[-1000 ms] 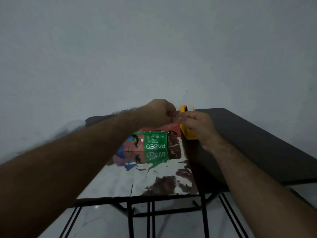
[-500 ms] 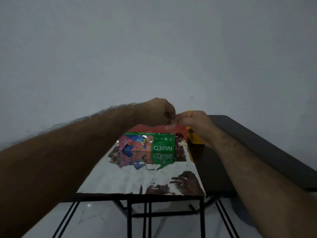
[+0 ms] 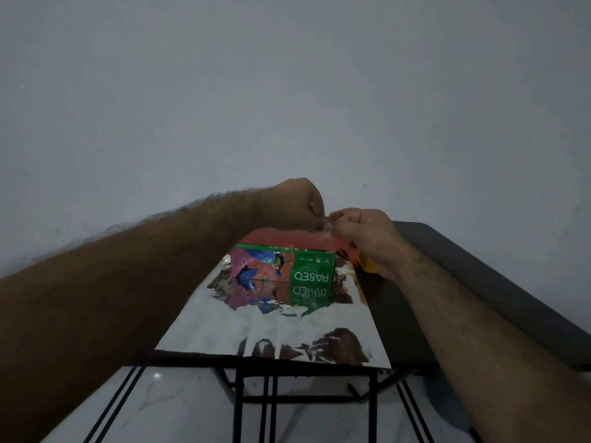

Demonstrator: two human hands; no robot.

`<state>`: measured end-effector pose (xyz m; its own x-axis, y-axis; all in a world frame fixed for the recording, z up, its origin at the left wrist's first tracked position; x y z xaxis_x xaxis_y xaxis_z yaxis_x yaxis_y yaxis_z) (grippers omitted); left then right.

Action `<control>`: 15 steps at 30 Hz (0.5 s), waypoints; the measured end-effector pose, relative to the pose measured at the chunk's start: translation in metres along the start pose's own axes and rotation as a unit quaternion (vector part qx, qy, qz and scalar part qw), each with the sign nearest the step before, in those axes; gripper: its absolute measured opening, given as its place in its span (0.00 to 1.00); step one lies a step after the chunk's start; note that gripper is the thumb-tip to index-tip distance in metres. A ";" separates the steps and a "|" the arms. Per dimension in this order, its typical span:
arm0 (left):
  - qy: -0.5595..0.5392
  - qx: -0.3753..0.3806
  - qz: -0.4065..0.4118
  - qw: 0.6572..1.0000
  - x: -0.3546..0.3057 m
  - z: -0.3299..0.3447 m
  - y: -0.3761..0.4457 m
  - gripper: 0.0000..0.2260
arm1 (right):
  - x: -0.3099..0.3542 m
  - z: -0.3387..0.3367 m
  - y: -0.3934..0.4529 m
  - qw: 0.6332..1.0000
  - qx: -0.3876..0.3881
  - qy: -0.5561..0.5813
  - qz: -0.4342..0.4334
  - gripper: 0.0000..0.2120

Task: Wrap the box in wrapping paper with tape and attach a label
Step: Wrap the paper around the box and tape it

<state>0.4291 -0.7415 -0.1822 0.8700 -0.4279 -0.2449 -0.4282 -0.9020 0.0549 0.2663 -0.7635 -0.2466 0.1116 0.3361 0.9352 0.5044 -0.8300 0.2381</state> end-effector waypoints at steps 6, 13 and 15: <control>-0.323 -0.038 -0.070 0.943 0.036 0.005 -0.013 0.13 | -0.012 -0.006 0.000 0.991 -0.031 0.130 0.002 0.15; -0.395 0.006 -0.055 0.917 0.034 0.029 -0.007 0.11 | -0.017 -0.002 0.005 0.984 -0.026 0.174 -0.002 0.10; -0.398 -0.003 -0.056 0.916 0.036 0.029 -0.005 0.06 | -0.018 -0.005 0.007 0.989 -0.026 0.144 0.001 0.11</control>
<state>0.4549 -0.7507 -0.2197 0.4542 -0.1579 -0.8768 -0.3439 -0.9390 -0.0090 0.2637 -0.7778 -0.2605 -0.1403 0.1996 0.9698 0.4586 -0.8550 0.2423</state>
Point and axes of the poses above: each hand's wrist, its own y-axis towards the middle knuckle, its own z-axis out of the palm, x = y × z, the point moved 5 cm from there along y, towards the middle knuckle, and after that the axes turned 14 degrees about x, right-handed, at the moved point
